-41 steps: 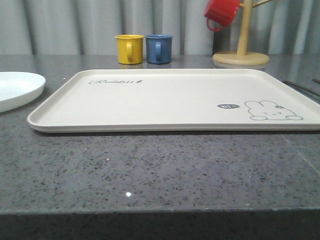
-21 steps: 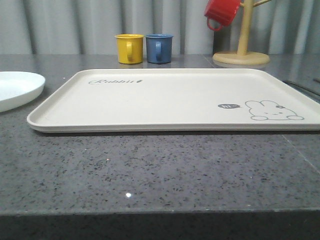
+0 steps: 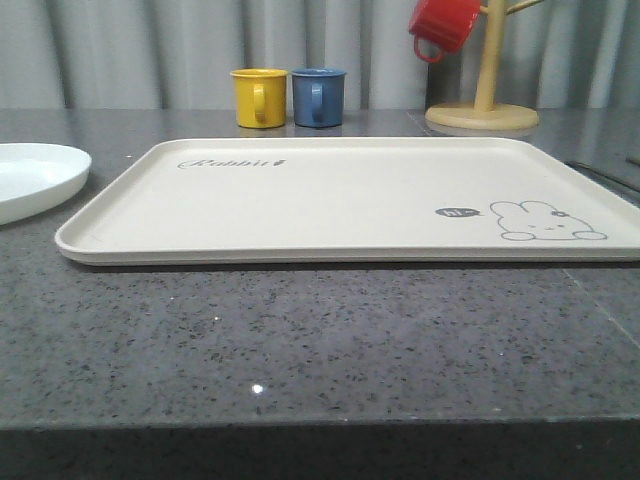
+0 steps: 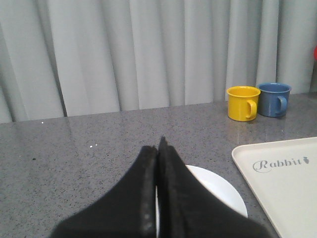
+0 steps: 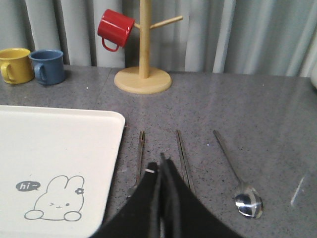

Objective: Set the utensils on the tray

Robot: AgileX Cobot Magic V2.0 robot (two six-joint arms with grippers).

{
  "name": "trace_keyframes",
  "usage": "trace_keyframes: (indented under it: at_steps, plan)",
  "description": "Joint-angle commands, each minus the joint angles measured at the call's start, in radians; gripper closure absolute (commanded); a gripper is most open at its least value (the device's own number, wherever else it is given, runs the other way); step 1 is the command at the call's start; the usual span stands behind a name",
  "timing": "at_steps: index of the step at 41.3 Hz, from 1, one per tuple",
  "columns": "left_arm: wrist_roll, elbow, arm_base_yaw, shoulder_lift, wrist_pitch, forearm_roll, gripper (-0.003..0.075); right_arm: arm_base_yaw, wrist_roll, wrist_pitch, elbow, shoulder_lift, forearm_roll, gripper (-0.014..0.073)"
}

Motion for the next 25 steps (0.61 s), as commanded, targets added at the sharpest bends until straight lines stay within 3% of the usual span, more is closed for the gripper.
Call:
trace_keyframes:
  at_steps: [1, 7, 11, 14, 20, 22, 25]
  plan:
    - [-0.005, -0.069, -0.008, 0.073, -0.066, 0.005, 0.0739, -0.007, -0.009, -0.057, -0.062, 0.079, -0.014, 0.0706]
    - [-0.005, -0.074, -0.008, 0.090, -0.081, 0.005, 0.0738, -0.007, -0.009, -0.052, -0.063, 0.100, -0.014, 0.0690]
    - [-0.005, -0.074, -0.008, 0.090, -0.081, 0.005, 0.0693, -0.007, -0.009, -0.052, -0.063, 0.099, -0.014, 0.0592]
    - [-0.005, -0.074, -0.008, 0.090, -0.081, 0.005, 0.0573, -0.007, -0.009, -0.052, -0.063, 0.099, -0.014, 0.0438]
    - [-0.005, -0.074, -0.008, 0.090, -0.081, 0.005, 0.0203, -0.007, -0.009, -0.052, -0.063, 0.099, -0.014, 0.0099]
    - [-0.005, -0.074, -0.008, 0.090, -0.081, 0.005, 0.0118, -0.007, -0.009, -0.052, -0.063, 0.099, -0.014, 0.0037]
    - [-0.005, -0.074, -0.008, 0.090, -0.081, 0.005, 0.0057, -0.007, -0.009, -0.052, -0.063, 0.099, -0.014, 0.0001]
